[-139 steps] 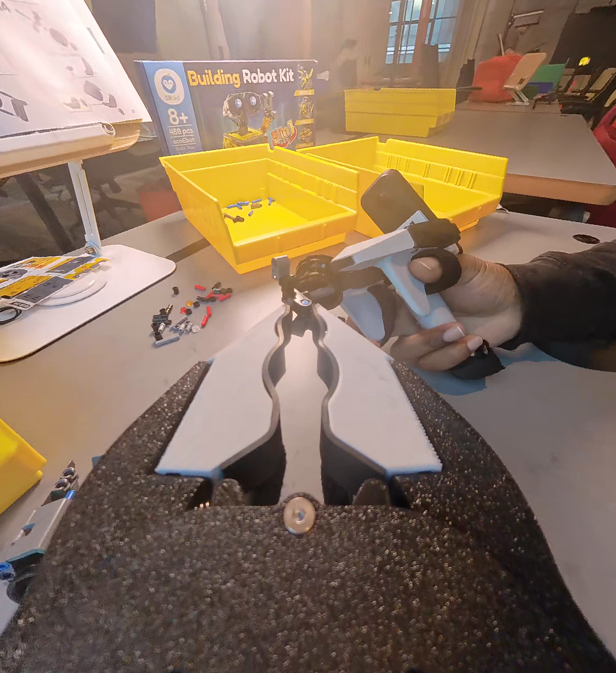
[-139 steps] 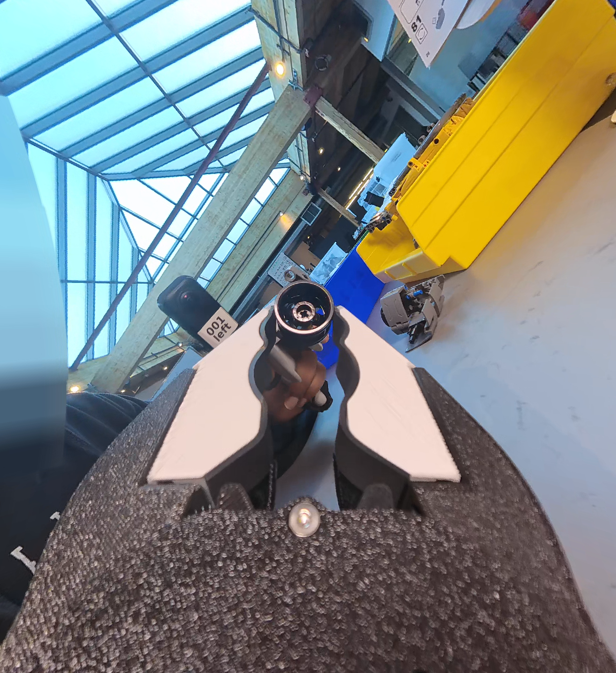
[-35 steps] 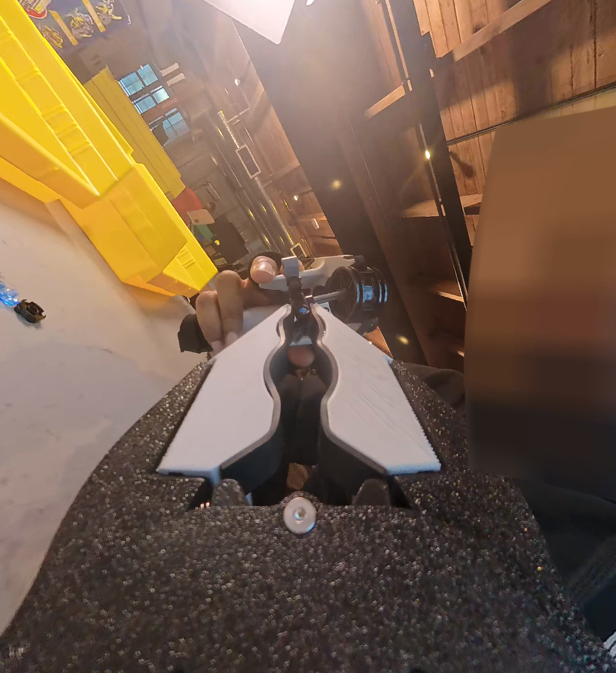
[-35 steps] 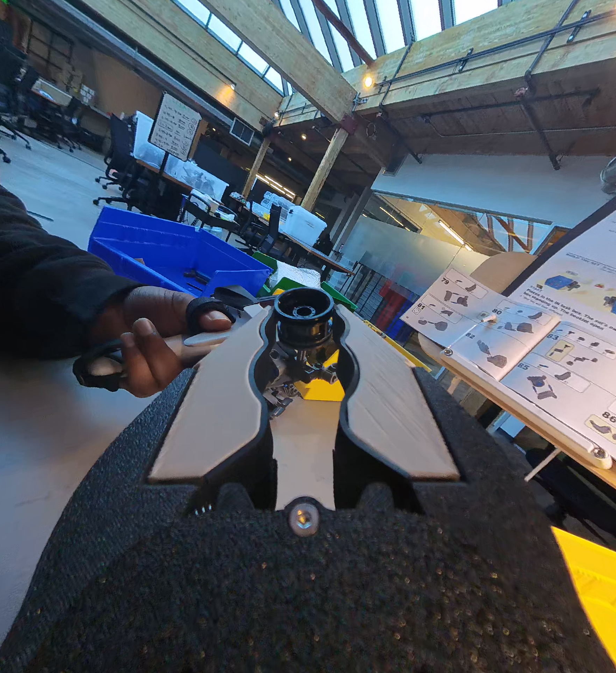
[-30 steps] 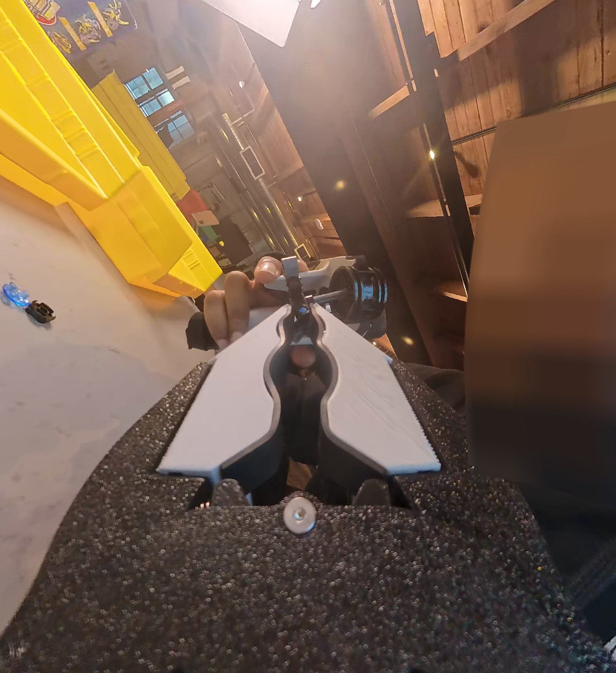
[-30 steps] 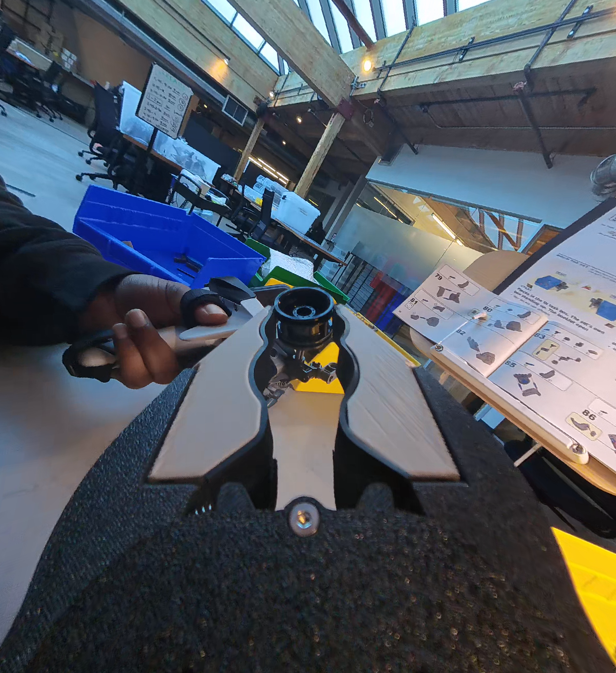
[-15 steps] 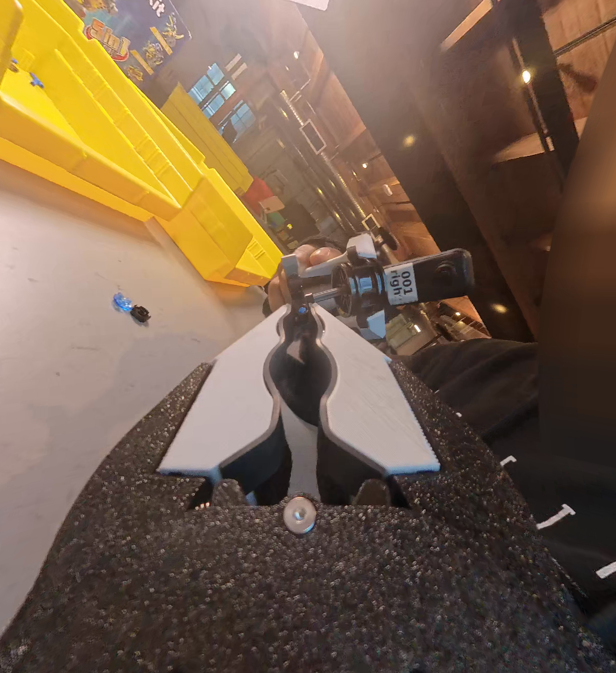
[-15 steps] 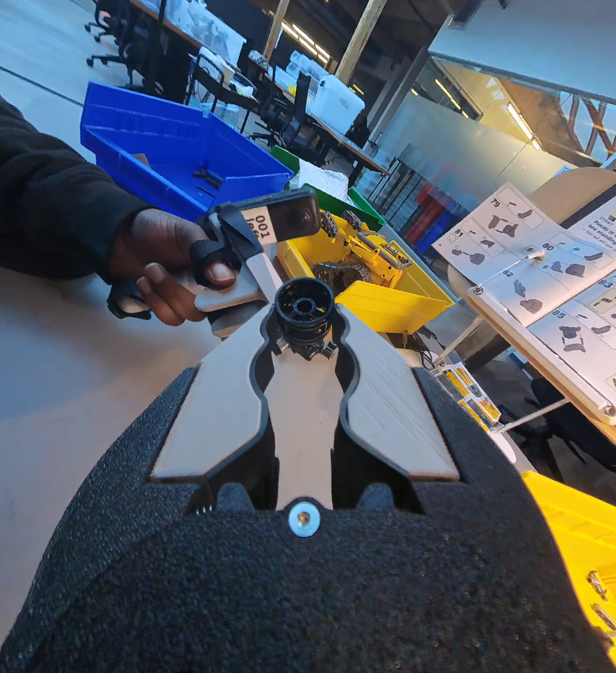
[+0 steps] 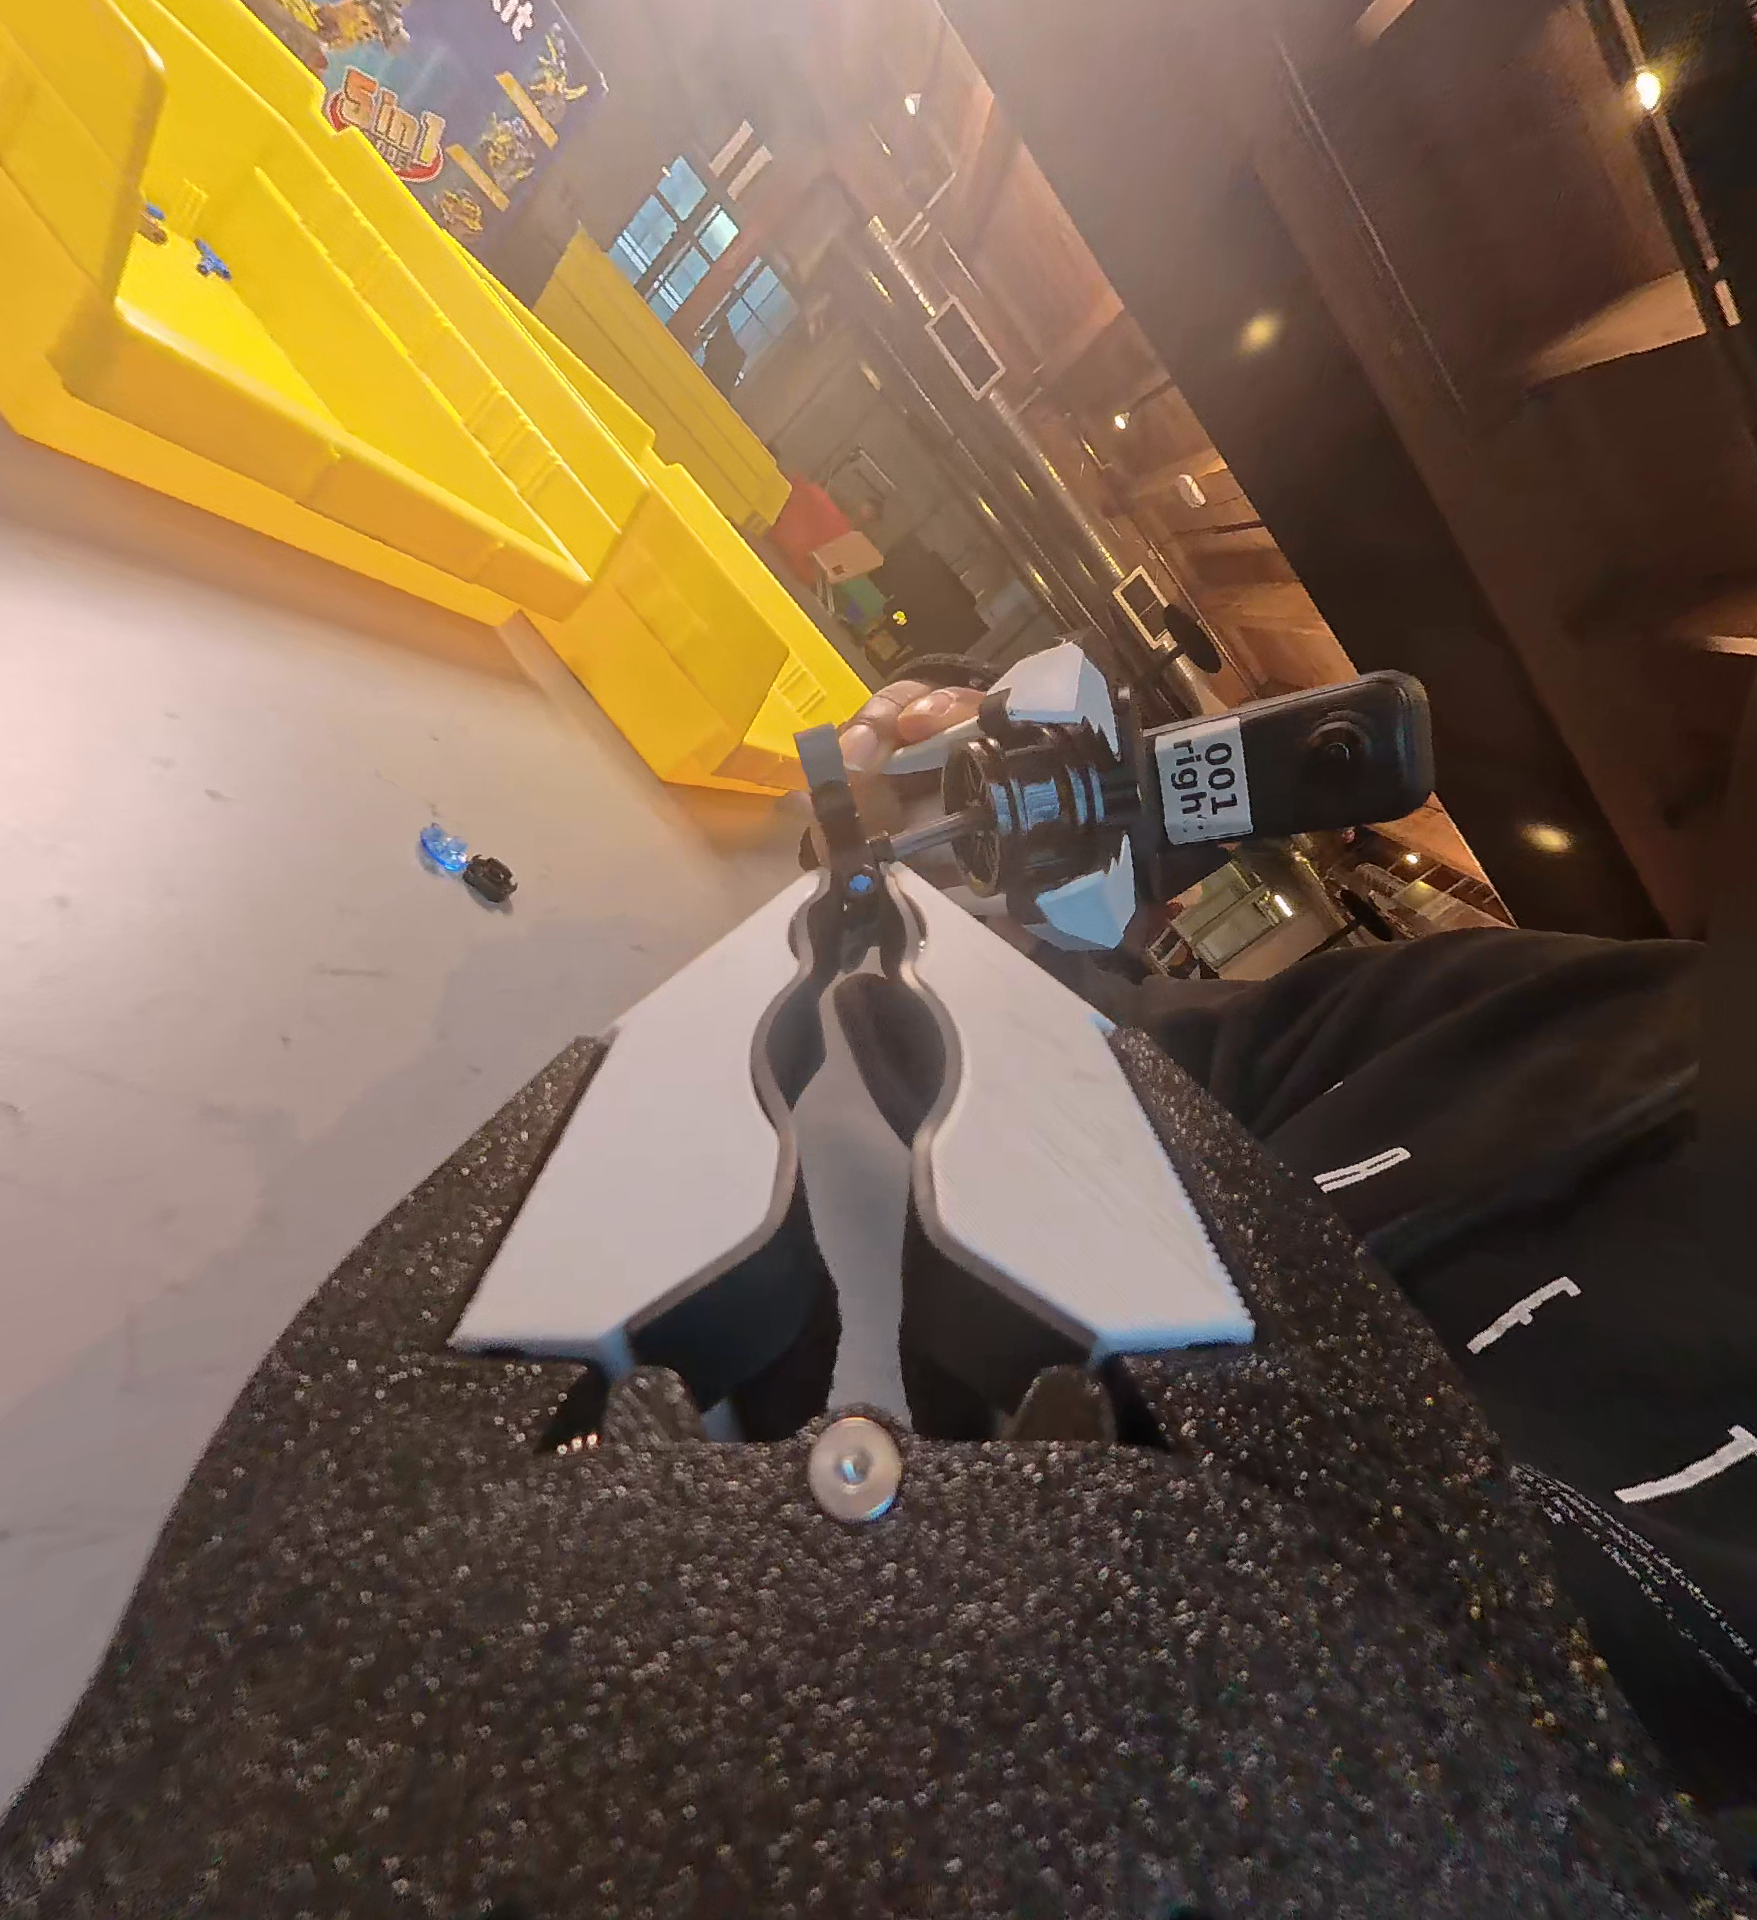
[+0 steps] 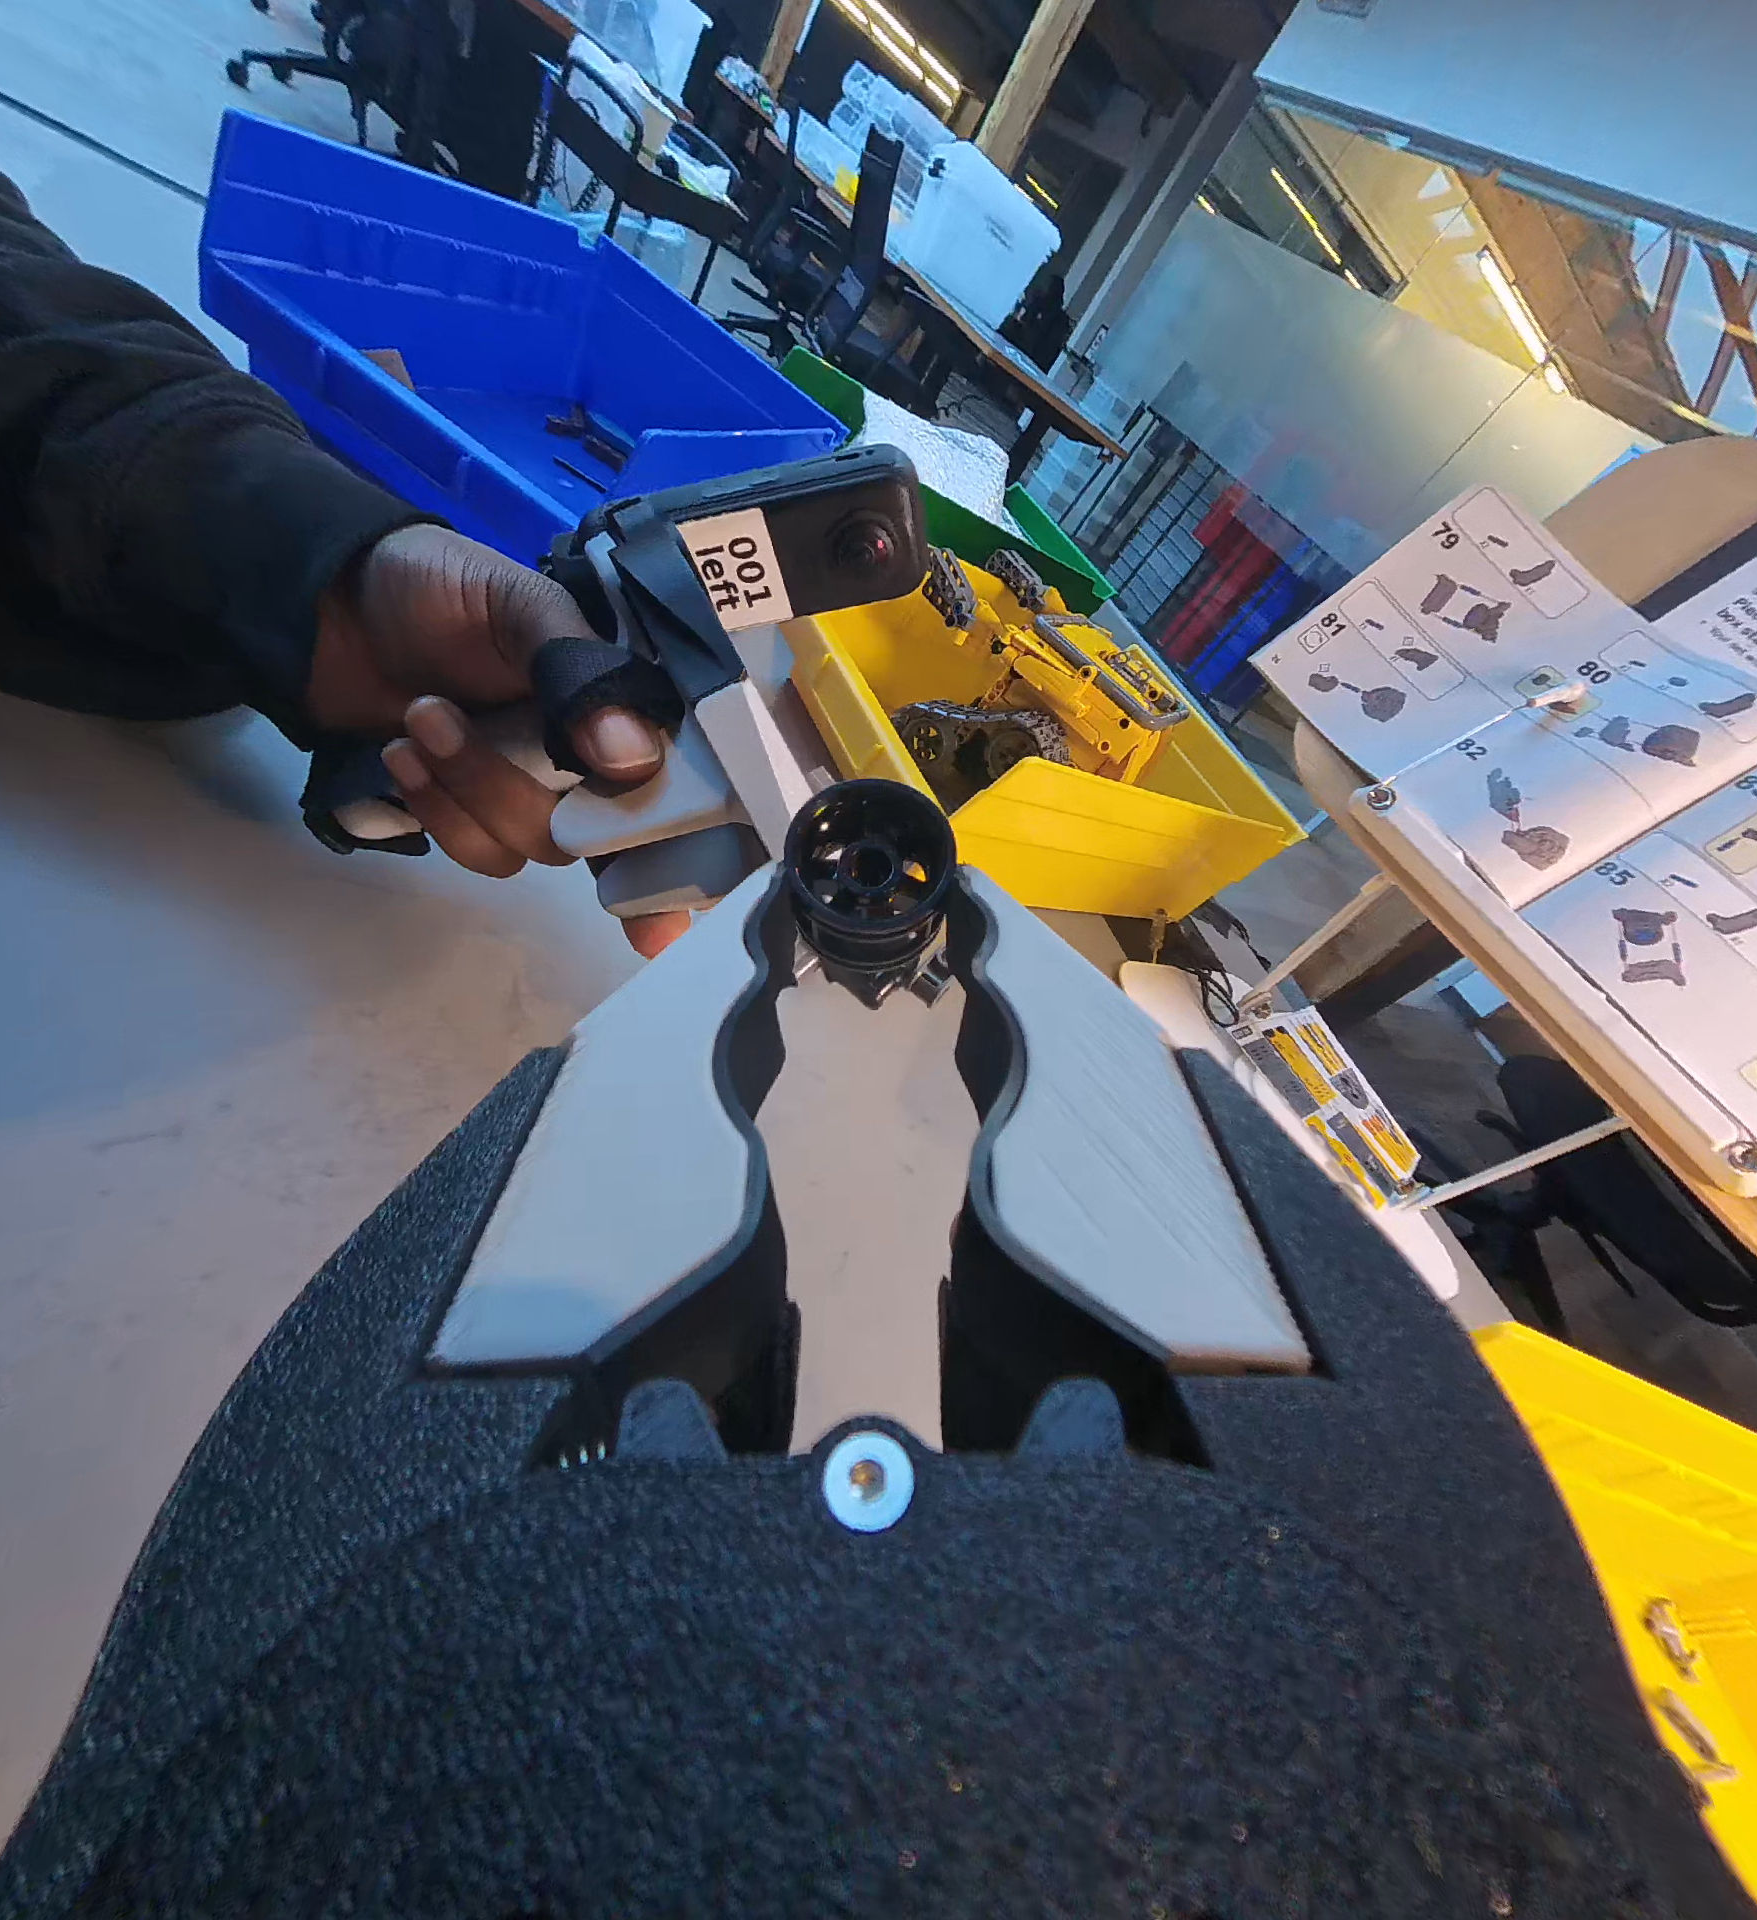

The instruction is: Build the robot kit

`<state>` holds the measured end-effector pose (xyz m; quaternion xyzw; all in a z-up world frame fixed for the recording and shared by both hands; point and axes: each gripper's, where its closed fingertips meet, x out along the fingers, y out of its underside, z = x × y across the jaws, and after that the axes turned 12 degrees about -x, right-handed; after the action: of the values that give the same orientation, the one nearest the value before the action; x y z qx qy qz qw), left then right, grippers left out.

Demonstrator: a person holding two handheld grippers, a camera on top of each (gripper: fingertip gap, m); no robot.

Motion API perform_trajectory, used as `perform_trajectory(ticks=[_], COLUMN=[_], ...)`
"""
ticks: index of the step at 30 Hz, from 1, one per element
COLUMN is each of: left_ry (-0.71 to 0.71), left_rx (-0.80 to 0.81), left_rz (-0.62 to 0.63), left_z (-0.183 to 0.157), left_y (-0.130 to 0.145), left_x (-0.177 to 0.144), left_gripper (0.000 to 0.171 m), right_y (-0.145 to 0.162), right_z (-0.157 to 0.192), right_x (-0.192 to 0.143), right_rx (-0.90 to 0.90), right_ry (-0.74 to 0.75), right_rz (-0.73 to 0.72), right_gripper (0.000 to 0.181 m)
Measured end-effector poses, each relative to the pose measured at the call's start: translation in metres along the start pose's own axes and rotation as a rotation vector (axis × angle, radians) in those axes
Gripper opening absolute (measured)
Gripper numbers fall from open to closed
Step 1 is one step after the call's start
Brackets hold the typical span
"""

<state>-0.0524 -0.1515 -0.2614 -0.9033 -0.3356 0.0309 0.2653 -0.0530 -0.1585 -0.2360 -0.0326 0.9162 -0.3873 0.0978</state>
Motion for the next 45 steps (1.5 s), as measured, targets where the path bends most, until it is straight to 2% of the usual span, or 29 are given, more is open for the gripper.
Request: perform_trajectory(ticks=[6,10,15,26,33,35,40,45], left_ry=[-0.060,-0.114,-0.097,-0.126,-0.256,-0.309,-0.479,-0.616], left_rx=[0.071,0.140,0.129,0.140,0.213,0.245,0.427,0.597], left_rz=[-0.015,0.024,0.086,0.070,0.038,0.032,0.053,0.056], left_z=[0.004,0.008,0.009,0.012,0.032,0.038,0.046,0.047], left_y=[-0.004,-0.001,0.006,0.003,-0.010,-0.013,-0.014,-0.018], left_x=[-0.002,-0.003,-0.003,-0.004,-0.010,-0.013,-0.018,-0.020], left_gripper=[0.005,0.005,0.005,0.005,0.006,0.006,0.006,0.006], right_y=[0.003,0.009,0.009,0.013,0.040,0.051,0.044,0.048], right_z=[-0.001,0.007,0.016,0.015,0.011,0.008,0.008,0.014], right_x=[0.004,0.003,-0.001,0.004,0.012,0.014,0.017,0.022], right_rx=[-0.021,-0.077,-0.125,-0.150,-0.100,-0.123,-0.127,-0.165], right_ry=[-0.002,-0.054,-0.104,-0.075,-0.042,-0.015,0.020,0.046], right_rz=[0.048,0.080,0.057,0.088,0.196,0.262,0.277,0.301], right_gripper=[0.029,0.029,0.029,0.029,0.028,0.040,0.050,0.035])
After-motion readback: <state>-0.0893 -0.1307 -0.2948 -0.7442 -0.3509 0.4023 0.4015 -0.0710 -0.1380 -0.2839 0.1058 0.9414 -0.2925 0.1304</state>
